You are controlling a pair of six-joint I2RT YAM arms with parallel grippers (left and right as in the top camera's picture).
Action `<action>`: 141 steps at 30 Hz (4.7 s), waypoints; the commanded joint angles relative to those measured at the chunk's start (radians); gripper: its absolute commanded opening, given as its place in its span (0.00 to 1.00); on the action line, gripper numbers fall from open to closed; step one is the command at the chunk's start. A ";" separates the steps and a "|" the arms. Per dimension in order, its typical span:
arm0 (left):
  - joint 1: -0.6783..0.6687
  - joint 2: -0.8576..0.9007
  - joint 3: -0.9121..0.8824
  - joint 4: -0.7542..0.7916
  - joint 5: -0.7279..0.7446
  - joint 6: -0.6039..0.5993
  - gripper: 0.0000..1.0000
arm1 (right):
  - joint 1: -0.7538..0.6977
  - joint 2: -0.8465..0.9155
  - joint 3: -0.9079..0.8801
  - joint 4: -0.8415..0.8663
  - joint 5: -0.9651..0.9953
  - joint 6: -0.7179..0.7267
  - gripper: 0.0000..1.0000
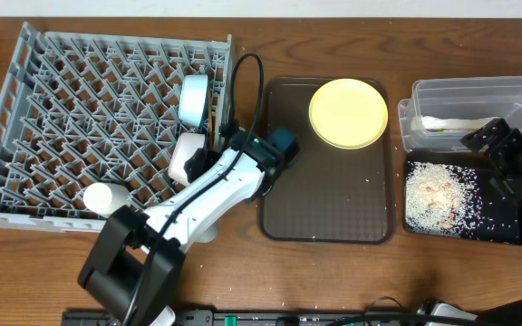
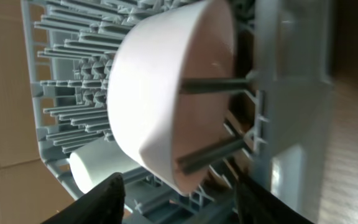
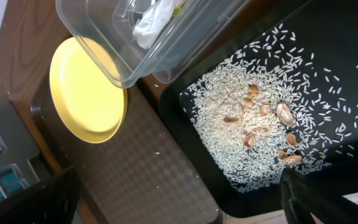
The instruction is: Sort waste into correct bins and load items into the dishwasher
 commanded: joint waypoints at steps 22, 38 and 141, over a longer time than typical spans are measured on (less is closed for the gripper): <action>0.077 -0.167 0.163 0.501 0.824 0.052 0.69 | -0.004 -0.014 0.013 0.011 0.000 0.007 0.99; 0.138 -0.168 0.163 0.429 0.826 0.072 0.69 | 0.548 0.006 -0.120 0.140 0.285 0.567 0.63; 0.356 -0.402 0.151 0.354 0.184 0.599 0.08 | 0.008 -0.238 -0.182 0.364 -0.165 -0.013 0.99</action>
